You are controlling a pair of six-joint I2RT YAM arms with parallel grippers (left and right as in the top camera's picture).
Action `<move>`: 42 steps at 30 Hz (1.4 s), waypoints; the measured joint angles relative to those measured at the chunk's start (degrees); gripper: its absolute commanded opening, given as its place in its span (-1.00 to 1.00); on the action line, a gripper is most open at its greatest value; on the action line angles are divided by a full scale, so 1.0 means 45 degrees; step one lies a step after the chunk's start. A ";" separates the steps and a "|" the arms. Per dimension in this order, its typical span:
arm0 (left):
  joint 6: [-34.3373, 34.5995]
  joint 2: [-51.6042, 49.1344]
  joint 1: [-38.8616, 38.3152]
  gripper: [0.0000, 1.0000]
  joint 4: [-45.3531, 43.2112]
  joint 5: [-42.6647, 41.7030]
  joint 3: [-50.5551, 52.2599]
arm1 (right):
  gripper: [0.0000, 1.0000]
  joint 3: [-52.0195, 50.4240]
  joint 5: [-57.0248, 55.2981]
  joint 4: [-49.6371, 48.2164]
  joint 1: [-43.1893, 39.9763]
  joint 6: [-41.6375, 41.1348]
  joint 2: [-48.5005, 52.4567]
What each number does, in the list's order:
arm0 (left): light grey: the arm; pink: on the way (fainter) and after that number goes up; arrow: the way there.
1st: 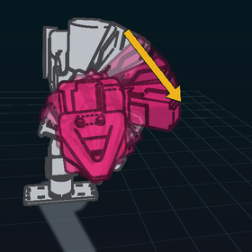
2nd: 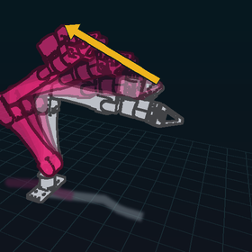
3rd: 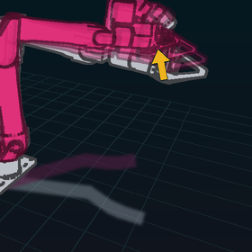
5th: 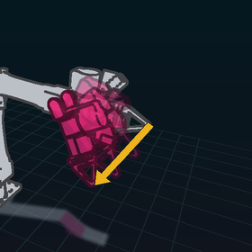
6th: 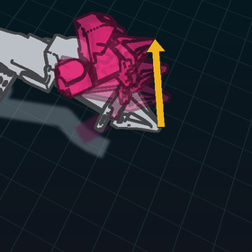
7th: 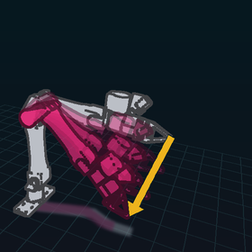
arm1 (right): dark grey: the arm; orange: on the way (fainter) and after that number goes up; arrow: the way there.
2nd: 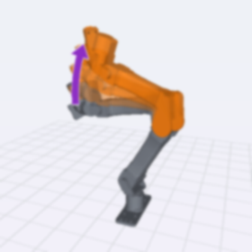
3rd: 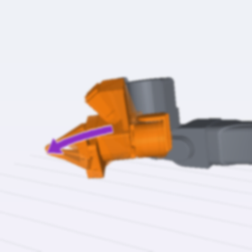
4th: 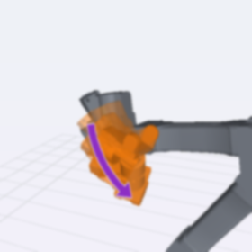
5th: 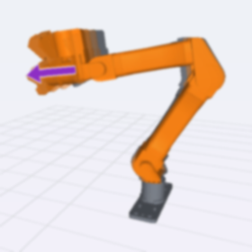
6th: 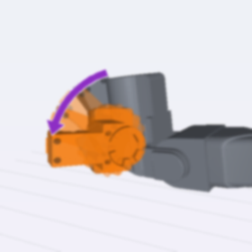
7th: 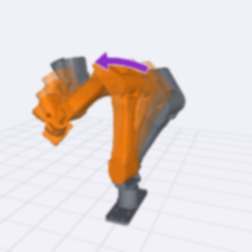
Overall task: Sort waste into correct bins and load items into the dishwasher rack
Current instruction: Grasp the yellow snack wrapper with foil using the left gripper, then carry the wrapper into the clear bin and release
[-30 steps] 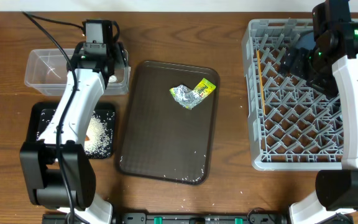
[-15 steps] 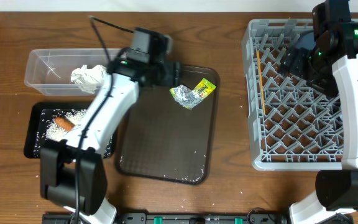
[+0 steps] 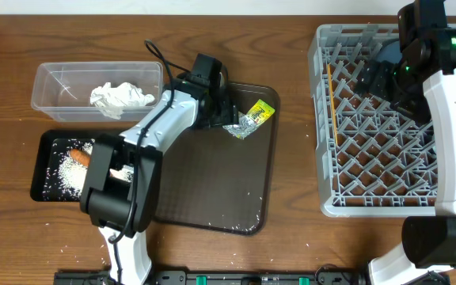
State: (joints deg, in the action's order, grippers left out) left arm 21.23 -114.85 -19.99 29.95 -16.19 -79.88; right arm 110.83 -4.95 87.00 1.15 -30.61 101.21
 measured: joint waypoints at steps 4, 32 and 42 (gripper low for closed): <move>0.0233 -0.0126 -0.0005 0.61 -0.0199 0.0005 0.0000 | 0.98 0.0000 0.0000 -0.0005 0.0000 0.0000 0.0000; 0.0418 0.5202 0.1302 -0.87 -0.0855 0.4221 0.0024 | 0.98 0.0000 0.0000 -0.0005 0.0000 0.0000 0.0000; 0.0379 0.4551 0.4299 -0.48 -0.0704 0.5994 0.0015 | 0.99 0.0000 0.0000 -0.0005 0.0000 0.0000 0.0000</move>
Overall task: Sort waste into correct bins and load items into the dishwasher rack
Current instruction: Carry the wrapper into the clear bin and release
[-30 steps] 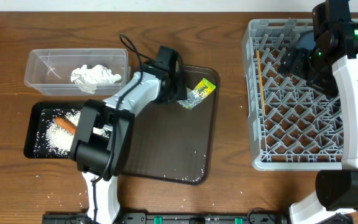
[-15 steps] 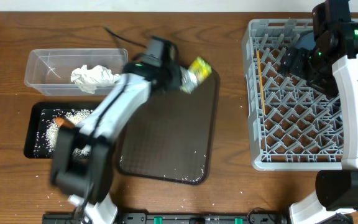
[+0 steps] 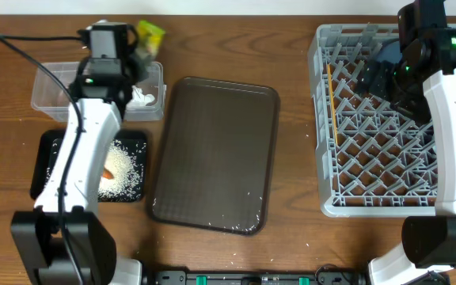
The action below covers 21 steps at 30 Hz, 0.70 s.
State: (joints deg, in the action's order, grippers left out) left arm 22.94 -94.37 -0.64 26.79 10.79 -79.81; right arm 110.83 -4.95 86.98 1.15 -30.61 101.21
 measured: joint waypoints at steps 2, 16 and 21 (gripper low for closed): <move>0.0000 -0.0199 0.0427 -0.48 0.0000 0.0053 0.0000 | 0.99 0.0000 0.0000 0.0000 0.0000 0.0000 0.0000; 0.0019 -0.0631 0.1559 0.04 0.1394 0.0238 0.0005 | 0.98 0.0000 0.0000 0.0005 0.0000 0.0005 0.0000; 0.0044 -0.0627 0.1559 0.01 0.2069 0.0272 0.0005 | 0.99 0.0000 -0.0005 0.0000 0.0000 0.0005 0.0000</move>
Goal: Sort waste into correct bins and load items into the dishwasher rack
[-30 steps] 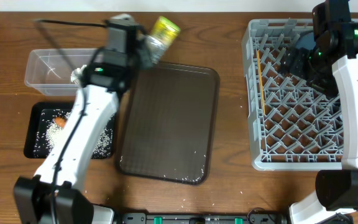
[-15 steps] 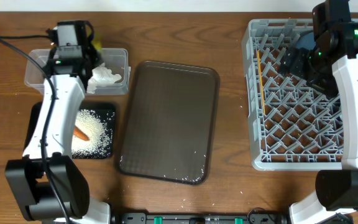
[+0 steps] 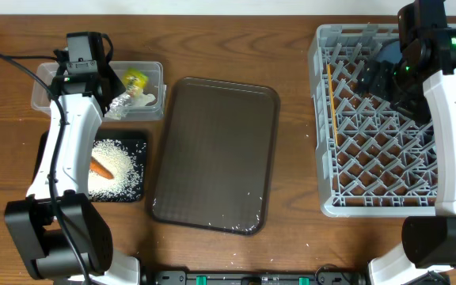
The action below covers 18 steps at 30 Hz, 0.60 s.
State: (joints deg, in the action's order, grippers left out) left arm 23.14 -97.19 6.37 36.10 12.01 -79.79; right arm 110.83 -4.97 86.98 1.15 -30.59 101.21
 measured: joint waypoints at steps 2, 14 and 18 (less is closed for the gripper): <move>-0.0005 0.0024 0.0000 0.01 0.0369 -0.0005 0.0000 | 0.99 0.0000 0.0000 0.0005 0.0000 0.0000 0.0000; 0.0005 0.4493 0.0000 0.01 0.2803 -0.2477 0.0053 | 0.98 0.0000 0.0000 -0.0005 0.0000 -0.0005 0.0000; 0.0005 0.6397 -0.0019 0.00 0.4765 -0.4109 0.0087 | 0.98 0.0000 0.0005 0.0005 0.0000 0.0000 0.0000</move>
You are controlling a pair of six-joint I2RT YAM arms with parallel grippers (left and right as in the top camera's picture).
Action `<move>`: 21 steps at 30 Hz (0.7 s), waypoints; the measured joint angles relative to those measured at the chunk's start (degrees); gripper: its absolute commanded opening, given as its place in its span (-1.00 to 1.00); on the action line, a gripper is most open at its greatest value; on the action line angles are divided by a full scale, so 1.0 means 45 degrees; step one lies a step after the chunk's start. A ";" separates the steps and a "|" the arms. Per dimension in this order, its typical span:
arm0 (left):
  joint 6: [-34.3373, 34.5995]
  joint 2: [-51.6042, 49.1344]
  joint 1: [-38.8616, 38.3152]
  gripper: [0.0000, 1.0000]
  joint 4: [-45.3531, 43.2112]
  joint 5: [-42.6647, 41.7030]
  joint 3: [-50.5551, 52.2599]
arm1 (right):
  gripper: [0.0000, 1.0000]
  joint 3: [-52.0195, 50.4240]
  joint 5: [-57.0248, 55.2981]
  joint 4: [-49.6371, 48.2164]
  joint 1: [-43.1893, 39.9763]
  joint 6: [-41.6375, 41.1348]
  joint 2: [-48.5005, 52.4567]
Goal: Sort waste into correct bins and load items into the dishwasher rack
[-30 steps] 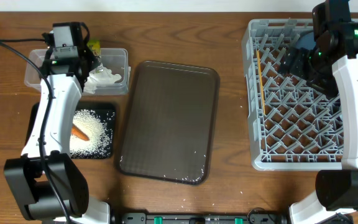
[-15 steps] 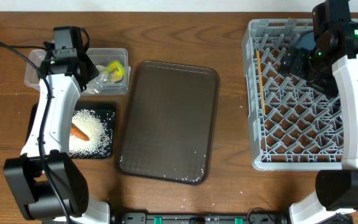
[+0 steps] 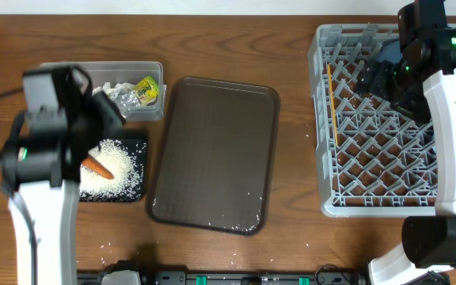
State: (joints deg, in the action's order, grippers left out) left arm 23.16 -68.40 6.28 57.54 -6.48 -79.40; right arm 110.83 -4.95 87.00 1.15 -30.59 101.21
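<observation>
A yellow and silver wrapper point(image 3: 143, 89) lies in the right end of the clear plastic bin point(image 3: 155, 68), next to crumpled white paper point(image 3: 111, 89). My left arm point(image 3: 52, 131) looms large and blurred over the bin's left part and the black bin point(image 3: 137, 192). Its fingers do not show clearly. The black bin holds white rice point(image 3: 121, 170) and an orange piece point(image 3: 96, 166). My right gripper point(image 3: 369, 77) hangs low over the far left part of the grey dishwasher rack point(image 3: 323, 158). Its jaws are too dark to read.
A brown tray point(image 3: 212, 150) with a few white crumbs along its near edge lies in the middle. A thin yellow stick point(image 3: 331, 99) rests in the rack's left side. A dark item point(image 3: 387, 52) sits at the rack's far end beside the right arm.
My left arm was low at the clear bin's left end; it now stands higher and nearer, over the black bin. The wrapper has stayed in the clear bin. The right arm has not moved.
My left gripper was at the wrapper on the far part of the brown tray. Then it held the wrapper above the clear bin's far edge, leaving the tray bare. Then the wrapper lay inside the bin beside the gripper. Now the arm is away from it.
</observation>
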 measured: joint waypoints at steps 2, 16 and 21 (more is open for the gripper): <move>-0.0005 0.0918 0.0000 0.00 0.0661 -0.0495 0.0296 | 0.99 0.0000 0.0000 -0.0005 0.0000 0.0000 0.0000; 0.0296 0.9054 0.0000 0.84 0.4784 -0.2516 0.4736 | 0.99 0.0000 -0.0005 -0.0010 0.0000 -0.0005 0.0000; 0.0340 1.0054 0.0000 0.90 0.6300 -0.2584 0.4760 | 0.98 0.0000 -0.0005 -0.0005 0.0000 0.0000 0.0000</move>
State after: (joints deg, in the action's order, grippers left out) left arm 24.69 -23.16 6.28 85.89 -18.11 -57.98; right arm 110.83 -4.97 86.98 1.15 -30.59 101.21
